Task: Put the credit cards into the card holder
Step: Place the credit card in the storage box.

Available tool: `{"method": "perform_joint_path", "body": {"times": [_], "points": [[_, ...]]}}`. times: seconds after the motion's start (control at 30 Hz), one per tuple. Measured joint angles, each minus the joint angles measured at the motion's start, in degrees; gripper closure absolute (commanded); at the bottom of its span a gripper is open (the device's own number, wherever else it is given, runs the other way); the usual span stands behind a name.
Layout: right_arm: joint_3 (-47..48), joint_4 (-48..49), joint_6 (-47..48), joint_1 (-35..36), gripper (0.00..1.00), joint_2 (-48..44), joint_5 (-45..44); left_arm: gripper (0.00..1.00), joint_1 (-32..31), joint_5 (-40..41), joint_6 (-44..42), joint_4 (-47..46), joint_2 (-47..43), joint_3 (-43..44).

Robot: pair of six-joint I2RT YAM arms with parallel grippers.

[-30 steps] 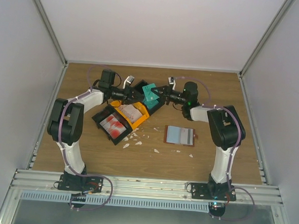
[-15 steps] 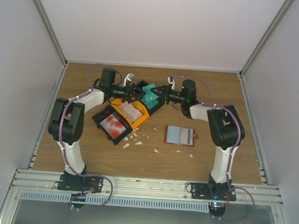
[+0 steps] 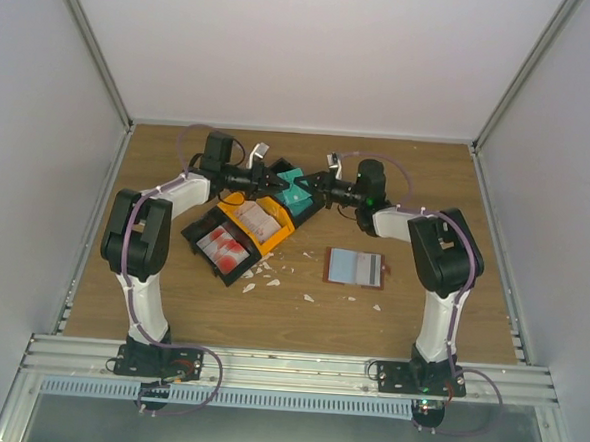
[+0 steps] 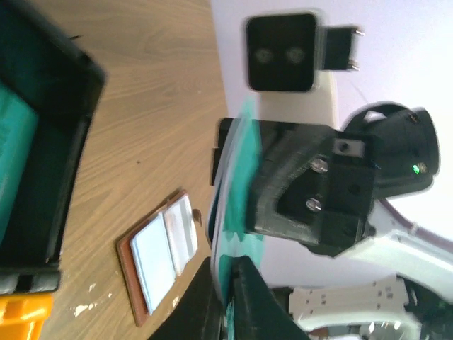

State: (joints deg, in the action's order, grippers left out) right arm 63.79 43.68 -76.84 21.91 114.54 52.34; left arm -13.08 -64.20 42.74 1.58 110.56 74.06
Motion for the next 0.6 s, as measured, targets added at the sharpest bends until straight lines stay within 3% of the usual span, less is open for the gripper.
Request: {"method": "perform_joint_path", "body": {"times": [0.17,0.23,0.43,0.6], "points": [[-1.7,-1.2,1.7,-0.3,0.76,-1.8,-0.3,1.0,-0.1,-2.8,0.8,-1.5,0.0,0.3],[-2.9,-1.6,2.4,-0.4,0.72,-3.0,-0.4,1.0,-0.2,-3.1,0.8,-1.9,0.0,0.6],[-7.2,-3.2,5.2,-2.0,0.74,-7.8,-0.4,1.0,-0.3,-3.7,0.6,-2.3,-0.5,0.6],[-10.8,-4.0,7.4,-3.7,0.83,-10.9,-0.3,1.0,-0.3,-3.8,0.2,-2.3,-1.0,0.6]]}}
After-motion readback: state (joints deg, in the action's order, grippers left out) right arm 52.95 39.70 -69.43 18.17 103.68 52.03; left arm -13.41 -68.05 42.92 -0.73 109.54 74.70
